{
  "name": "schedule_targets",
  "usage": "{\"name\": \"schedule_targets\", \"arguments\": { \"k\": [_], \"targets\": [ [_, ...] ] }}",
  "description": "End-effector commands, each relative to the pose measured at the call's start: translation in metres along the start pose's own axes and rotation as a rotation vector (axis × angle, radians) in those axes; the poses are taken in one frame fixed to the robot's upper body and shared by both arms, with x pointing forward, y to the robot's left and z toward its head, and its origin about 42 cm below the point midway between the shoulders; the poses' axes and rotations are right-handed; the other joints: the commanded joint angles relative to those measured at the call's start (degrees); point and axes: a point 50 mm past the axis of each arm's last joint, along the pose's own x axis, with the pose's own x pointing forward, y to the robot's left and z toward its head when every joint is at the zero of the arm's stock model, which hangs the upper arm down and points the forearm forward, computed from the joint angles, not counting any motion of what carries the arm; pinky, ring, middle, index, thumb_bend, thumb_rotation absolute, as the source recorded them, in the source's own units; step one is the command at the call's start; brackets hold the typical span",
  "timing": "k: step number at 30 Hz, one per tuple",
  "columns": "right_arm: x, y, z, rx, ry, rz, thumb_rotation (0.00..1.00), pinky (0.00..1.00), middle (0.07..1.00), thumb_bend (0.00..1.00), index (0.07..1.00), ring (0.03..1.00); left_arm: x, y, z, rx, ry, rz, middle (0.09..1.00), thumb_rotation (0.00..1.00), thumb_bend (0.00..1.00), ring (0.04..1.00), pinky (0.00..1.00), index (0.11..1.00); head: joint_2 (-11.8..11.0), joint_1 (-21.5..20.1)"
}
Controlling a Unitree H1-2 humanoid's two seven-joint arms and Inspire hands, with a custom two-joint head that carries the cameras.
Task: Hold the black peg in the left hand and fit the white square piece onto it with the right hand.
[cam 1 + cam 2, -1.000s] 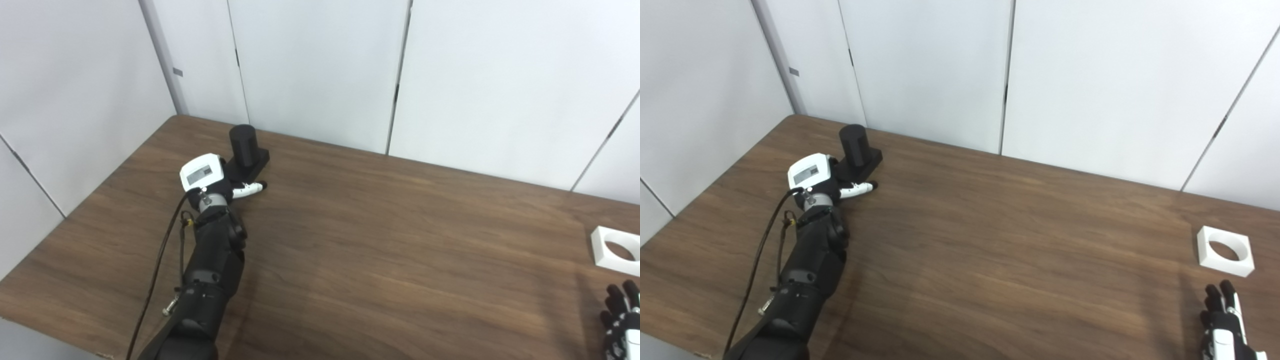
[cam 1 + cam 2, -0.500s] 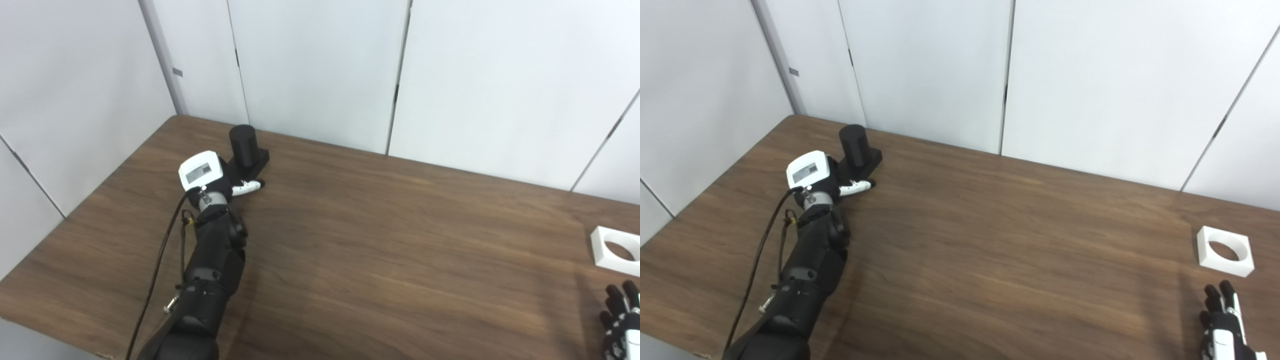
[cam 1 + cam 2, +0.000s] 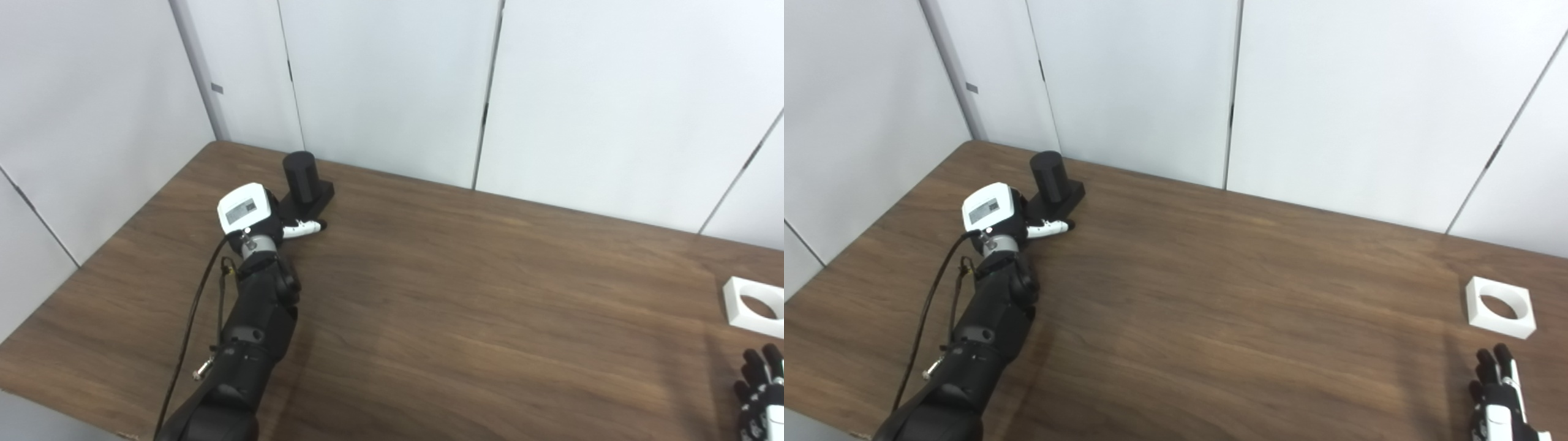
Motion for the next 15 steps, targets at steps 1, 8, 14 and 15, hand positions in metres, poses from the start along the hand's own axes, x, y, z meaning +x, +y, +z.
{"name": "schedule_targets", "arguments": {
  "k": [1, 8, 14, 15],
  "targets": [
    [-0.0020, -0.0006, -0.0017, 0.009, 0.005, 0.021, 0.92, 1.00, 0.972, 0.48, 1.000, 0.999, 0.0103, 0.0185, 0.0075, -0.014, -0.021, 0.059, 0.763, 0.26, 0.74, 0.814, 0.79, 0.513, 0.0, 0.0],
    [-0.0015, 0.0001, -0.0030, -0.004, 0.007, 0.021, 0.93, 1.00, 0.971, 0.47, 1.000, 0.996, 0.0081, 0.0188, 0.0063, -0.096, -0.037, 0.058, 0.750, 0.05, 0.52, 0.823, 0.80, 0.481, -0.1, -0.2],
    [-0.0025, 0.0003, -0.0017, -0.007, 0.007, 0.021, 0.92, 1.00, 0.969, 0.49, 1.000, 0.992, 0.0053, 0.0196, 0.0072, -0.129, -0.054, 0.058, 0.749, 0.05, 0.52, 0.817, 0.76, 0.482, 0.1, -0.5],
    [-0.0026, 0.0005, -0.0013, -0.011, 0.006, 0.022, 0.93, 1.00, 0.969, 0.49, 1.000, 0.989, 0.0043, 0.0198, 0.0074, -0.141, -0.065, 0.058, 0.748, 0.05, 0.52, 0.817, 0.76, 0.482, 0.1, -0.7]
  ]
}}
